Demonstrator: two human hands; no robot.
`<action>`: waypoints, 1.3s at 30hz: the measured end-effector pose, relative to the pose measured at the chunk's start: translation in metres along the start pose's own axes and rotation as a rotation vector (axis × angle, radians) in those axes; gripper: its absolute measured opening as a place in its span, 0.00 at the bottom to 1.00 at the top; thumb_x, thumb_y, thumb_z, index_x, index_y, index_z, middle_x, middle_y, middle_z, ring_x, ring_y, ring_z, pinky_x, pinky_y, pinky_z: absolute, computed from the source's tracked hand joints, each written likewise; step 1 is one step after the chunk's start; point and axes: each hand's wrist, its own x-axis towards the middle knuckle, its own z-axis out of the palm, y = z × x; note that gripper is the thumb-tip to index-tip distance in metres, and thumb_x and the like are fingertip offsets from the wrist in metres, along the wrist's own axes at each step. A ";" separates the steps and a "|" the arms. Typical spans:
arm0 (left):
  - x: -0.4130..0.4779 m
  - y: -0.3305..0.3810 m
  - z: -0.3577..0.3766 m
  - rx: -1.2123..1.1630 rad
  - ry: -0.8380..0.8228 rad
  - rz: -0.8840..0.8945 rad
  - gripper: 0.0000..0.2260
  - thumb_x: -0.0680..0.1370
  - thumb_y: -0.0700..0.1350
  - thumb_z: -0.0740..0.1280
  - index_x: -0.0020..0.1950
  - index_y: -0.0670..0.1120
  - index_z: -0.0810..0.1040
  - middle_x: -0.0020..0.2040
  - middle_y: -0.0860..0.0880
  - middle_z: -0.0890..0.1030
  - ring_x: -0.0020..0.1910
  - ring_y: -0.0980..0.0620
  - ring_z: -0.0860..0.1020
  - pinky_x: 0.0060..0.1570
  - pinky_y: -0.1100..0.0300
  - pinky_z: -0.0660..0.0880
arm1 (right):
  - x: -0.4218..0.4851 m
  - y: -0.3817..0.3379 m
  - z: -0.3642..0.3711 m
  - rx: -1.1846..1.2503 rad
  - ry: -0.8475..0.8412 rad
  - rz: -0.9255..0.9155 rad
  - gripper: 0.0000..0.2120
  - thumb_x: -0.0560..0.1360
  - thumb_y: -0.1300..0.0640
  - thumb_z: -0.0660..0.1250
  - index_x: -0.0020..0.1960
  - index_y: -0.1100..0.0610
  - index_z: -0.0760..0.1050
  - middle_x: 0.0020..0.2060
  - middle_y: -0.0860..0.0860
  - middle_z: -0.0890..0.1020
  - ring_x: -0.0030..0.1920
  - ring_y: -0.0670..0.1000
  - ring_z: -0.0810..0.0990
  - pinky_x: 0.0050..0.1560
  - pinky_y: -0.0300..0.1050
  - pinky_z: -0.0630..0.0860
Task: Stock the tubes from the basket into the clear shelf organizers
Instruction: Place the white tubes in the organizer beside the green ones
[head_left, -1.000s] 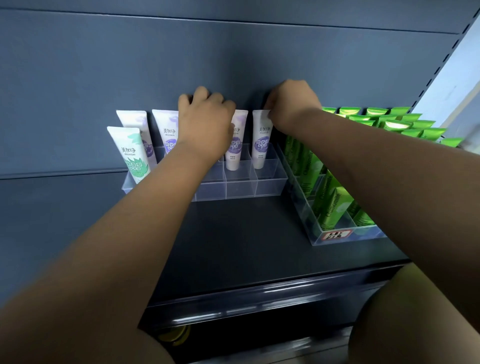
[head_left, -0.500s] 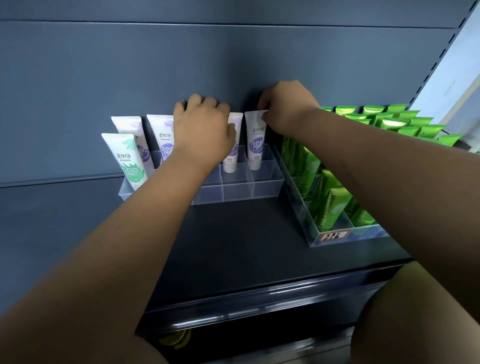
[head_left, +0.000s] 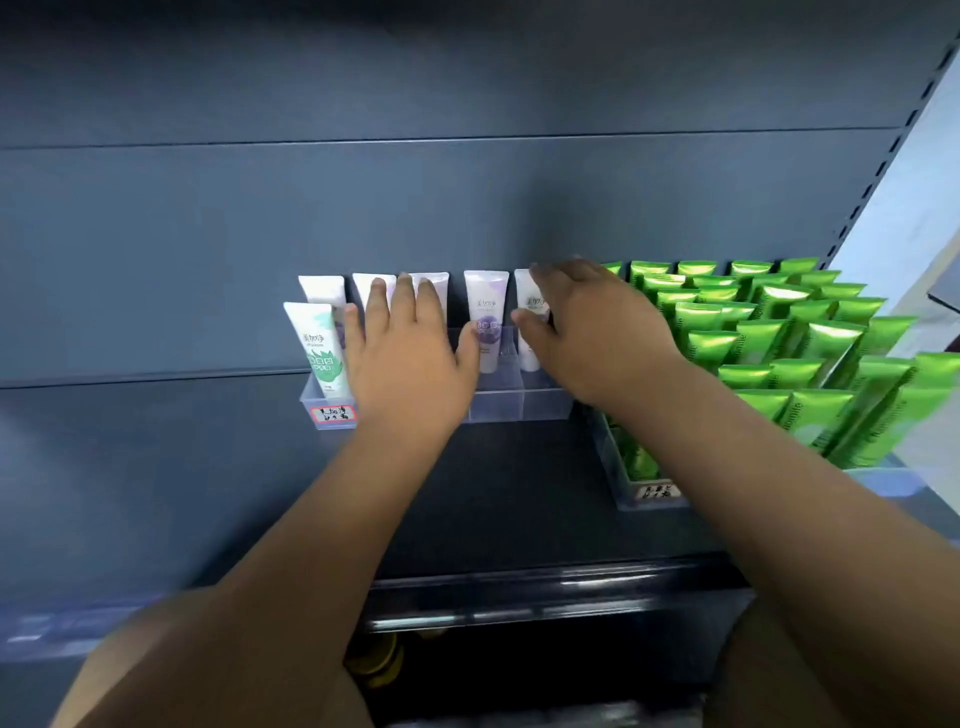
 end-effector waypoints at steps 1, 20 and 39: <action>-0.008 -0.004 -0.007 0.008 0.018 0.003 0.33 0.81 0.62 0.48 0.78 0.43 0.66 0.79 0.44 0.66 0.80 0.40 0.59 0.78 0.41 0.53 | -0.010 -0.006 0.000 0.030 0.007 -0.009 0.27 0.82 0.43 0.57 0.75 0.57 0.68 0.71 0.56 0.74 0.75 0.58 0.67 0.70 0.52 0.67; -0.264 -0.164 -0.184 0.379 0.093 -0.543 0.33 0.81 0.64 0.52 0.79 0.43 0.66 0.79 0.44 0.67 0.80 0.42 0.59 0.77 0.41 0.56 | -0.148 -0.261 -0.012 0.536 -0.032 -0.535 0.28 0.82 0.41 0.50 0.77 0.54 0.65 0.75 0.50 0.70 0.78 0.52 0.61 0.76 0.47 0.59; -0.536 -0.280 -0.132 0.418 -0.362 -1.224 0.32 0.83 0.64 0.50 0.81 0.44 0.61 0.81 0.44 0.63 0.81 0.42 0.55 0.79 0.42 0.53 | -0.337 -0.438 0.178 0.249 -0.894 -0.882 0.20 0.83 0.43 0.56 0.65 0.56 0.72 0.60 0.55 0.78 0.61 0.57 0.76 0.53 0.51 0.72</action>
